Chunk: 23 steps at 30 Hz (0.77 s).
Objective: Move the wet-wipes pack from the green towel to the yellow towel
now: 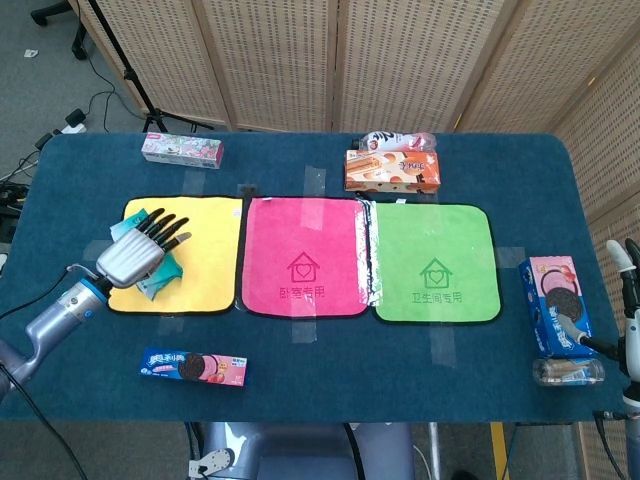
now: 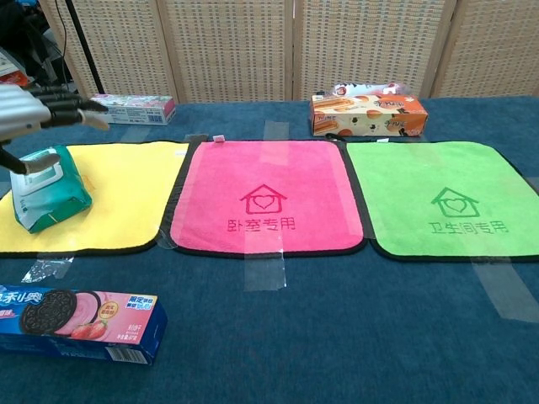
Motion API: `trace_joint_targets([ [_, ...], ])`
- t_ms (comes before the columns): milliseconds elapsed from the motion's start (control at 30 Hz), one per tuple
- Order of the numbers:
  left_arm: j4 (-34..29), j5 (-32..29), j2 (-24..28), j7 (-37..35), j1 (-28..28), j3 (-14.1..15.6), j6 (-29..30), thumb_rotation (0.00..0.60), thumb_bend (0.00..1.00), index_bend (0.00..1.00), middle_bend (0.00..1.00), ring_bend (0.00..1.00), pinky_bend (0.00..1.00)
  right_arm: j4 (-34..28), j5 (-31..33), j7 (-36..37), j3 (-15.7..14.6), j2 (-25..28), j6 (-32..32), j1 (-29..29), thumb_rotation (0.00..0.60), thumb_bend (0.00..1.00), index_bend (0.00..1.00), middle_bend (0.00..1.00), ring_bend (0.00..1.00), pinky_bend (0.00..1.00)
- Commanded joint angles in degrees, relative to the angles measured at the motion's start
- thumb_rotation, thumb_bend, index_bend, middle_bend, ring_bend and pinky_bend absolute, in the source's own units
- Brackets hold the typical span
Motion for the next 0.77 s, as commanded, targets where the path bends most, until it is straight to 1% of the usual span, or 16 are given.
trace_joint_targets([
  [33,-9.1,-3.9,4.6,-8.4,3.8,-7.1,13.0,0.600,0.00,0.00,0.00,0.00,0.00,-0.3,-0.6,0.0,-0.3,0.1,0.4,-0.1,0.600,0.00,0.00,0.00,0.00,0.00],
  [67,-12.7,-4.8,6.4,-8.6,5.1,-8.1,15.2,0.597,0.00,0.00,0.00,0.00,0.00,-0.5,-1.0,-0.1,-0.4,0.2,0.7,-0.2,0.600,0.00,0.00,0.00,0.00,0.00],
  [133,-18.6,-6.6,9.1,-8.2,7.6,-9.1,16.9,0.580,0.00,0.00,0.00,0.00,0.00,-0.8,-1.5,-0.4,-0.6,0.3,1.2,-0.3,0.600,0.00,0.00,0.00,0.00,0.00],
  [200,-24.9,-8.3,12.1,-7.0,9.9,-9.4,17.0,0.554,0.00,0.00,0.00,0.00,0.00,-0.8,-1.9,-1.3,-0.7,0.3,1.6,-0.4,0.600,0.00,0.00,0.00,0.00,0.00],
  [367,-38.0,-13.3,17.6,-2.9,15.3,-8.9,14.9,0.543,0.00,0.00,0.00,0.00,0.00,-0.3,-2.1,-6.5,-0.9,0.1,2.1,-0.6,0.600,0.00,0.00,0.00,0.00,0.00],
  [533,-44.1,-16.9,19.8,0.3,19.2,-8.3,14.0,0.550,0.00,0.00,0.00,0.00,0.00,-0.7,-2.7,-9.2,-1.5,0.5,2.0,-0.8,0.600,0.00,0.00,0.00,0.00,0.00],
  [600,-46.2,-18.6,20.4,0.8,21.0,-8.0,13.6,0.571,0.00,0.00,0.00,0.00,0.00,-1.1,-3.1,-10.1,-1.9,0.8,1.9,-0.9,0.600,0.00,0.00,0.00,0.00,0.00],
  [633,-46.8,-20.5,21.0,2.7,22.7,-6.7,12.1,0.586,0.00,0.00,0.00,0.00,0.00,-1.3,-3.4,-11.6,-2.6,1.1,1.2,-1.0,0.600,0.00,0.00,0.00,0.00,0.00],
  [700,-48.4,-21.4,21.6,4.1,24.1,-6.7,12.0,0.600,0.00,0.00,0.00,0.00,0.00,-2.3,-3.1,-13.3,-3.2,1.8,0.0,-1.1,0.600,0.00,0.00,0.00,0.00,0.00],
  [767,-49.2,-21.5,22.1,4.2,25.4,-6.6,11.8,0.600,0.00,0.00,0.00,0.00,0.00,-3.4,-2.7,-14.4,-3.7,2.5,-1.5,-1.1,0.600,0.00,0.00,0.00,0.00,0.00],
])
